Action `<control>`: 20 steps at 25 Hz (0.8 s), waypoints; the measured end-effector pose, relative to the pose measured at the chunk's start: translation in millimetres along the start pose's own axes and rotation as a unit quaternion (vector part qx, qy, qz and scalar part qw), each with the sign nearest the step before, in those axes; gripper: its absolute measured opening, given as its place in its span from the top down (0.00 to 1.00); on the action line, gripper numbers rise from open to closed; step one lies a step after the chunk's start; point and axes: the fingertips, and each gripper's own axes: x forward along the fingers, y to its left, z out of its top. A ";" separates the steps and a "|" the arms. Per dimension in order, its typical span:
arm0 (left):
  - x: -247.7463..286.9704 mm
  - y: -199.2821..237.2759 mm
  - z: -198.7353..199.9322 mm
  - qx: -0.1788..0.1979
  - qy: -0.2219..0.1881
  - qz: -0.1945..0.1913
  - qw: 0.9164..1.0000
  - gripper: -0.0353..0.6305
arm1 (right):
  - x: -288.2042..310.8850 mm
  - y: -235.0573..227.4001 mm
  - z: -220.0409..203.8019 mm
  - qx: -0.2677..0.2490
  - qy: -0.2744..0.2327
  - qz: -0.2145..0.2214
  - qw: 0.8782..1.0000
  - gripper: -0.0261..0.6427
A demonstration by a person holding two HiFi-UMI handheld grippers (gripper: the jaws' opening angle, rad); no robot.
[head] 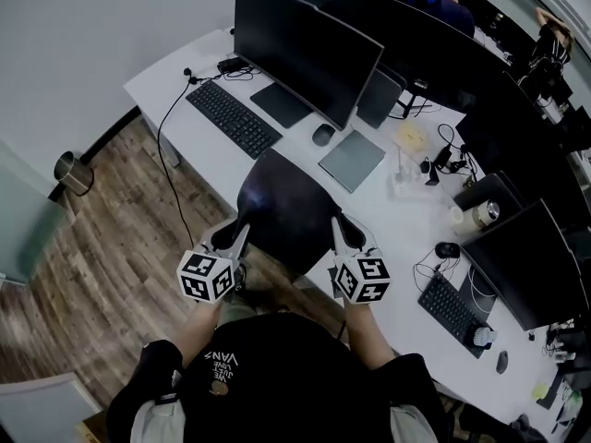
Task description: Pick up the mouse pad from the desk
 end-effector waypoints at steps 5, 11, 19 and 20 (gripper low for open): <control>-13.5 -3.1 -2.5 -0.002 -0.009 0.007 1.000 0.86 | -7.1 8.5 1.4 -0.001 -0.007 0.011 1.000 0.90; -24.8 -7.4 -1.3 0.002 -0.019 0.011 1.000 0.86 | -15.8 13.8 3.6 0.002 -0.016 0.016 1.000 0.90; -30.2 -13.3 -0.8 0.007 -0.029 0.013 0.999 0.86 | -21.9 13.2 3.9 0.011 -0.023 0.020 0.999 0.90; -30.2 -13.3 -0.4 0.008 -0.030 0.013 0.999 0.86 | -21.4 13.1 3.7 0.011 -0.023 0.020 0.999 0.90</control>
